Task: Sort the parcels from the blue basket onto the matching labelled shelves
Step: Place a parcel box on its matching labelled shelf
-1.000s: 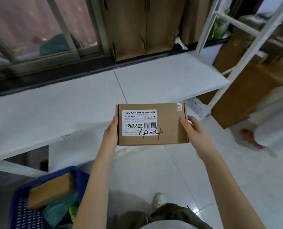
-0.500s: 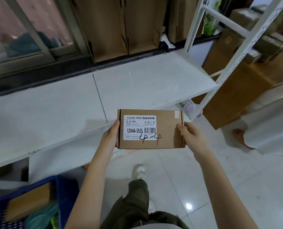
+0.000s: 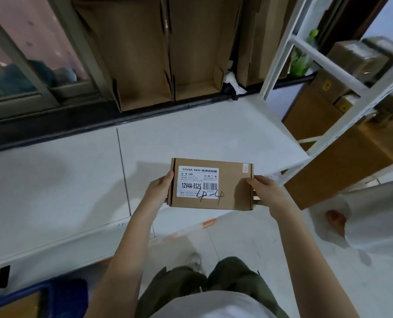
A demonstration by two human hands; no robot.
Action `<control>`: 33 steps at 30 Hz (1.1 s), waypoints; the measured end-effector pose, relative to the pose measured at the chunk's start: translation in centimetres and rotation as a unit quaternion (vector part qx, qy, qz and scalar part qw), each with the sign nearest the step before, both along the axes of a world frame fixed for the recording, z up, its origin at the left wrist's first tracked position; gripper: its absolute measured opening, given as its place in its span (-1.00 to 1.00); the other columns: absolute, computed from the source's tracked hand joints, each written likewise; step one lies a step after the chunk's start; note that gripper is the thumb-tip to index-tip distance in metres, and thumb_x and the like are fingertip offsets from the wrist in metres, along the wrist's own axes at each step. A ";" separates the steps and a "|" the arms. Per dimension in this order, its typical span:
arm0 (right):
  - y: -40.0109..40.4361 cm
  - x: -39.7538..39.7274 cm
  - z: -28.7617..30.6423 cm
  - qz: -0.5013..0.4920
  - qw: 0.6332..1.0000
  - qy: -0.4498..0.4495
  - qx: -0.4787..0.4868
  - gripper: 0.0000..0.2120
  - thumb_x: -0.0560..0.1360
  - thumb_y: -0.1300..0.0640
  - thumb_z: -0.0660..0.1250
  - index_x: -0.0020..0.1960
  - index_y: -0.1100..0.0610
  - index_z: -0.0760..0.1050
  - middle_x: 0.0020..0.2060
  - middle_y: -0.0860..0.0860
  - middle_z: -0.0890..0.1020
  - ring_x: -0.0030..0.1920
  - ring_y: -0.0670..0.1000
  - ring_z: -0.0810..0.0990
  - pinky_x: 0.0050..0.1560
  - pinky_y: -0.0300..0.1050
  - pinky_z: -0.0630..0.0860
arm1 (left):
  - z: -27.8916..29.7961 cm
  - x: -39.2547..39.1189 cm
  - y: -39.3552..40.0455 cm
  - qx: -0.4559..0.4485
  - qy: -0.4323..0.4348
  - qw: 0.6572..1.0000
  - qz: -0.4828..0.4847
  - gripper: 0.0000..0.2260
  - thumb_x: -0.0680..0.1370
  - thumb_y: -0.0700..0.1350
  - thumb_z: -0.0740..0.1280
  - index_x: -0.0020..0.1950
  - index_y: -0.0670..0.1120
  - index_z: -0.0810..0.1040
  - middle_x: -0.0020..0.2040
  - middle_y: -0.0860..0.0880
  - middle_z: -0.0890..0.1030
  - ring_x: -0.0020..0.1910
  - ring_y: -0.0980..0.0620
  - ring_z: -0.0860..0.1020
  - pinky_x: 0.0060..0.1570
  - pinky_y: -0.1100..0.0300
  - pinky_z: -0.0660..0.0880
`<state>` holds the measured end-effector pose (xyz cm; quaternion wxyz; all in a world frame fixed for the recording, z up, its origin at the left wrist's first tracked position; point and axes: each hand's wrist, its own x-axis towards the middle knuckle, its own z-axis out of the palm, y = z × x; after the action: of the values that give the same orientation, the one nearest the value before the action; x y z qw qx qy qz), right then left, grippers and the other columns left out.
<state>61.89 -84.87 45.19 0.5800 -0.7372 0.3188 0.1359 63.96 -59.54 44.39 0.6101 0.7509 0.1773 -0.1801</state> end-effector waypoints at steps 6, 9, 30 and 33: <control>-1.3 5.2 -1.3 0.021 0.997 0.034 0.060 -0.82 0.60 0.09 0.17 0.11 0.13 0.48 -0.16 -0.02 0.55 -0.06 0.04 0.54 -0.01 -0.04 0.50 | -1.5 3.0 -1.6 -0.008 0.016 0.997 0.075 -0.84 0.64 -0.02 0.17 0.03 -0.01 0.53 -0.17 0.04 0.61 -0.20 0.06 0.56 -0.18 0.19 0.49; -2.0 7.7 -1.4 0.075 0.993 0.052 0.069 -0.79 0.60 0.03 0.15 0.08 0.13 0.47 -0.17 -0.02 0.55 -0.15 0.00 0.55 -0.01 -0.05 0.52 | -1.8 3.7 -2.6 -0.004 0.024 0.993 0.114 -0.84 0.64 -0.05 0.15 0.05 -0.02 0.50 -0.09 -0.02 0.60 -0.17 0.04 0.55 -0.18 0.19 0.47; -4.5 15.2 -5.1 0.160 0.985 -0.049 0.037 -0.66 0.53 0.03 0.32 0.20 0.23 0.47 0.03 0.05 0.55 0.09 0.06 0.52 0.26 0.01 0.45 | -4.3 6.6 -6.2 -0.060 0.026 0.967 0.245 -0.66 0.59 0.02 0.26 0.25 -0.17 0.49 0.10 -0.13 0.58 0.13 -0.07 0.53 0.08 0.11 0.44; -4.5 15.5 -5.4 0.173 0.983 -0.052 0.026 -0.67 0.52 0.05 0.34 0.18 0.24 0.49 0.03 0.05 0.55 0.06 0.04 0.52 0.22 -0.02 0.46 | -4.6 6.6 -6.0 -0.061 0.021 0.968 0.241 -0.71 0.60 0.00 0.24 0.25 -0.12 0.48 0.14 -0.11 0.57 0.20 -0.08 0.51 0.14 0.11 0.41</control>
<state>77.39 -89.40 39.78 0.5827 -0.7718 0.1520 0.2041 70.58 -65.54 39.78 0.6762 0.6438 0.3542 -0.0538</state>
